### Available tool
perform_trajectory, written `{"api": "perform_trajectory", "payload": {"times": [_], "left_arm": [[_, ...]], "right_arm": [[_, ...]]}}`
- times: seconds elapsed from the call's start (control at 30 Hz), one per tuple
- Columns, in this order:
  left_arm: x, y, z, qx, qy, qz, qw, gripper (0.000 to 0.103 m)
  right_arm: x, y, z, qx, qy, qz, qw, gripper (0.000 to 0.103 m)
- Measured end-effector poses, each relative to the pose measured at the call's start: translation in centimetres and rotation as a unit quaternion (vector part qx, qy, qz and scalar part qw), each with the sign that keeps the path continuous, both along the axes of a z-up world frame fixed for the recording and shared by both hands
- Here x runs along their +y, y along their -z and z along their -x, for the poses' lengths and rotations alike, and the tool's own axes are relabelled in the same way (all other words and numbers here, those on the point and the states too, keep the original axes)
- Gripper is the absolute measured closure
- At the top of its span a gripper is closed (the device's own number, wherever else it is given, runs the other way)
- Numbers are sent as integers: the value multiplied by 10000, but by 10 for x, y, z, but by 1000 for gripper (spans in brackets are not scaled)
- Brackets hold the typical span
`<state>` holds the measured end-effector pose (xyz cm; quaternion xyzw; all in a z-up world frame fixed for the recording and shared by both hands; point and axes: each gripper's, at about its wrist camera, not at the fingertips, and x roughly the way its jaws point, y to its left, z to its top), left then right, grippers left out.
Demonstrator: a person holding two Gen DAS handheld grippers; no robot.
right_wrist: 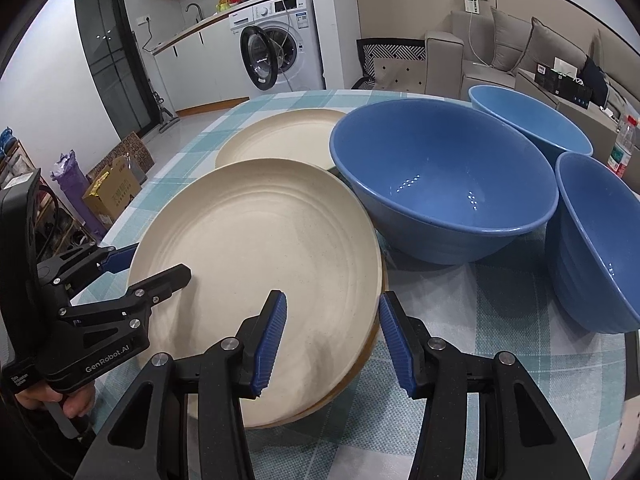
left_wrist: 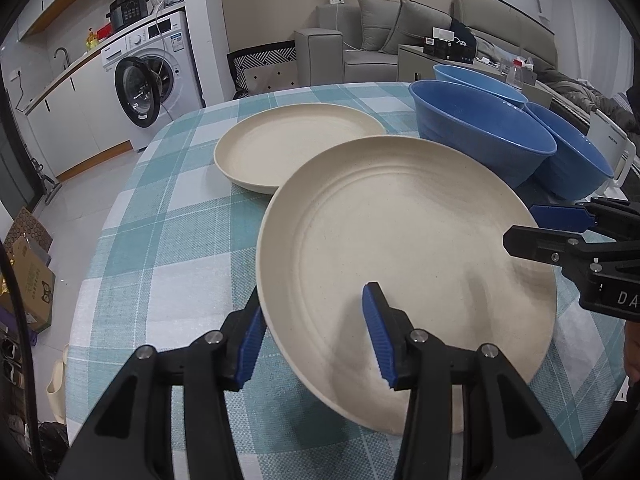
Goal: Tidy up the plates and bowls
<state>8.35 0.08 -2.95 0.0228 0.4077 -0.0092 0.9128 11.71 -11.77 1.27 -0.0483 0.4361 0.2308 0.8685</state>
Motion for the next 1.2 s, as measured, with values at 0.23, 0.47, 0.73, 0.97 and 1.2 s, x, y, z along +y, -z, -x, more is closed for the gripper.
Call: {"api": "perform_trajectory", "payload": {"times": [0.23, 0.47, 0.73, 0.97, 1.2], "left_arm": [[0, 2, 0, 6, 3, -12, 10000, 56], [-12, 7, 1, -5, 117, -315, 9994, 55], [-12, 11, -1, 53, 131, -383, 9992, 53], [-6, 8, 0, 106, 84, -165, 9998, 41], [-1, -5, 6, -93, 40, -74, 9999, 23]], "right_arm": [[-1, 3, 0, -66, -82, 106, 9999, 53], [9, 3, 6, -165, -340, 209, 9991, 53], [4, 3, 5, -169, -210, 219, 9994, 50], [3, -1, 8, -224, -221, 120, 9994, 31], [3, -4, 7, -276, -147, 53, 9995, 13]]}}
